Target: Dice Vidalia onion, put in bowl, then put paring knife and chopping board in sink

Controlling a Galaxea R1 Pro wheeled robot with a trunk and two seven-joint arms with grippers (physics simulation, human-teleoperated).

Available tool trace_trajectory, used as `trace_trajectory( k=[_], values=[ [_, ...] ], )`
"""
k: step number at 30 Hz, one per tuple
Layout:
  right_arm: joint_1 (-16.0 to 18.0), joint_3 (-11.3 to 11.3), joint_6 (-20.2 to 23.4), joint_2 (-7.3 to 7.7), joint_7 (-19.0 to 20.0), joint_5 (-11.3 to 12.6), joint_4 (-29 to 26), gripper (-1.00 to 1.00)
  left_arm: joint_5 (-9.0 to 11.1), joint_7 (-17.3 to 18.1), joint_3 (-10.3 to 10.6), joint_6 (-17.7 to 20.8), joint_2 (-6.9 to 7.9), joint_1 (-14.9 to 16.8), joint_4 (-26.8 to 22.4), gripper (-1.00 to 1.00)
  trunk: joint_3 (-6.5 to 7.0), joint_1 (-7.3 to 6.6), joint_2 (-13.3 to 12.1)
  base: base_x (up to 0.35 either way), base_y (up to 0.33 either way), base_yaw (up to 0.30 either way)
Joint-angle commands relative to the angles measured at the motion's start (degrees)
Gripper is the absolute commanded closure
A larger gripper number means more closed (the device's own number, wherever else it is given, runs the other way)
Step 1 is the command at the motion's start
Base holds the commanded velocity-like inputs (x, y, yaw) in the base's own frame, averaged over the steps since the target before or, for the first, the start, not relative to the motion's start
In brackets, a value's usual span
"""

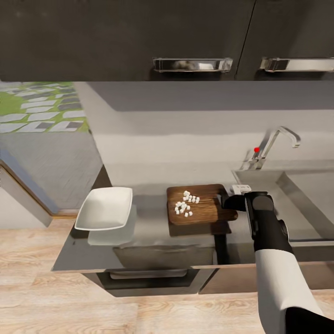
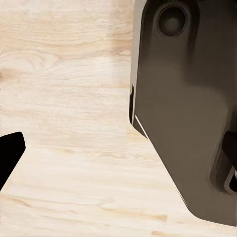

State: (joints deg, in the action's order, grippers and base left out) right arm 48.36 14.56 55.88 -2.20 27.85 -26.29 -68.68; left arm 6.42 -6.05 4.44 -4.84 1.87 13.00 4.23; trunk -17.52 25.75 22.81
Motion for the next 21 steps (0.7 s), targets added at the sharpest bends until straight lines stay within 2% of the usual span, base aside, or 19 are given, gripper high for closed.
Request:
trace_trajectory(
  k=[1, 10, 21],
  values=[
    [0.1, 0.2, 0.2, -0.05, 0.6, -0.3, -0.1, 1.00, 0.6, 0.0, 0.5, -0.4, -0.02, 0.1, 0.3, -1.00, -0.01, 0.03, 0.1, 0.000, 0.215, 0.000],
    [0.1, 0.2, 0.2, -0.07, 0.6, -0.3, -0.1, 1.00, 0.6, 0.1, 0.5, -0.4, -0.02, 0.1, 0.3, -1.00, 0.80, 0.03, 0.1, 0.000, 0.272, 0.000],
    [0.1, 0.2, 0.2, -0.04, 0.6, -0.3, -0.1, 1.00, 0.6, 0.1, 0.5, -0.4, -0.05, 0.1, 0.3, -1.00, 1.79, 0.03, 0.1, 0.000, 0.078, 0.000]
  ],
)
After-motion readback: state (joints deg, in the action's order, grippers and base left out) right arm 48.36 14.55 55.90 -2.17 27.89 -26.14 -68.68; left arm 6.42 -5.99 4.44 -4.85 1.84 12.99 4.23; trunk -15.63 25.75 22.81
